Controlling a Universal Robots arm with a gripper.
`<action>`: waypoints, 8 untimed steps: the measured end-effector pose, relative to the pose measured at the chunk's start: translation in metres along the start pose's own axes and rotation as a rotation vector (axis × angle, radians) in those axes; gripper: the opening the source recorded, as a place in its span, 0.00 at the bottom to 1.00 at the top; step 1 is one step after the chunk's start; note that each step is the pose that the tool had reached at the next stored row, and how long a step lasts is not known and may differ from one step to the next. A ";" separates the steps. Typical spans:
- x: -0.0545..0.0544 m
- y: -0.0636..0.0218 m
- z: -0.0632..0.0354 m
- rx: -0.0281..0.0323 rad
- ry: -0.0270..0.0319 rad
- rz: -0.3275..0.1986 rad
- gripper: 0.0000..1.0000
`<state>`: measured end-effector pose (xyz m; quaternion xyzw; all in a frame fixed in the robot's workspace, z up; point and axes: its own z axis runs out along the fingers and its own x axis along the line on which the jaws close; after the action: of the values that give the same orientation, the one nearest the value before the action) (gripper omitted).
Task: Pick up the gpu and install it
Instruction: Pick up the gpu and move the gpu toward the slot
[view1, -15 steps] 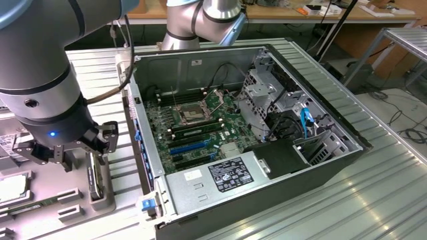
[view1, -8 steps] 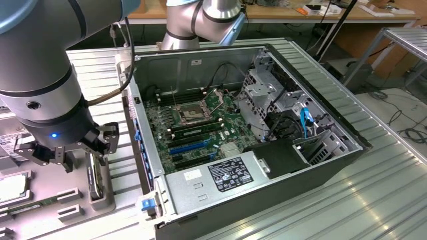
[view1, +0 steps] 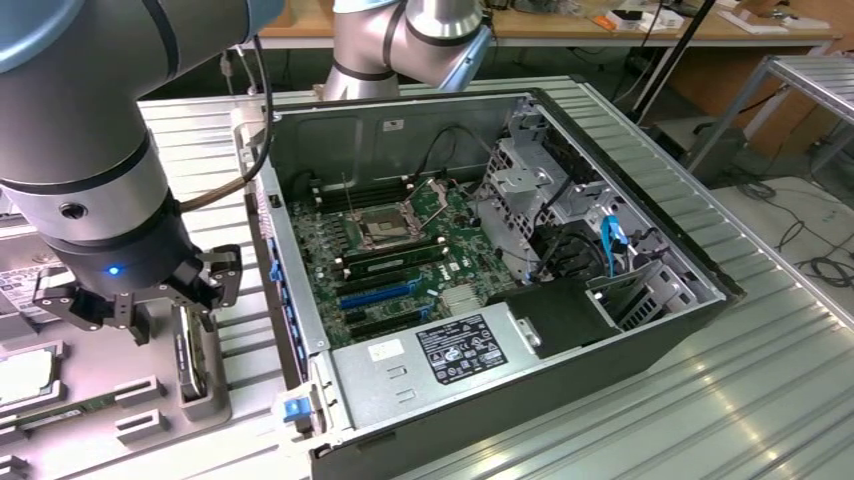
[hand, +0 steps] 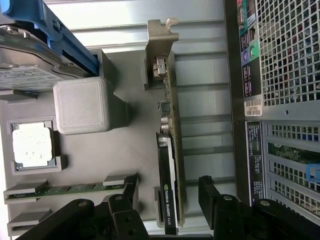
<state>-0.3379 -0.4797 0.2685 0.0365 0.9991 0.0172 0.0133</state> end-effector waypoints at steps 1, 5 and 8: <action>0.000 0.0000 0.0000 0.0000 0.0000 0.000 0.60; 0.000 -0.0001 0.0025 0.0002 0.0002 0.000 0.60; 0.000 -0.0005 0.0069 0.0001 0.0001 0.000 0.60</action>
<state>-0.3379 -0.4801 0.2616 0.0365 0.9991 0.0171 0.0132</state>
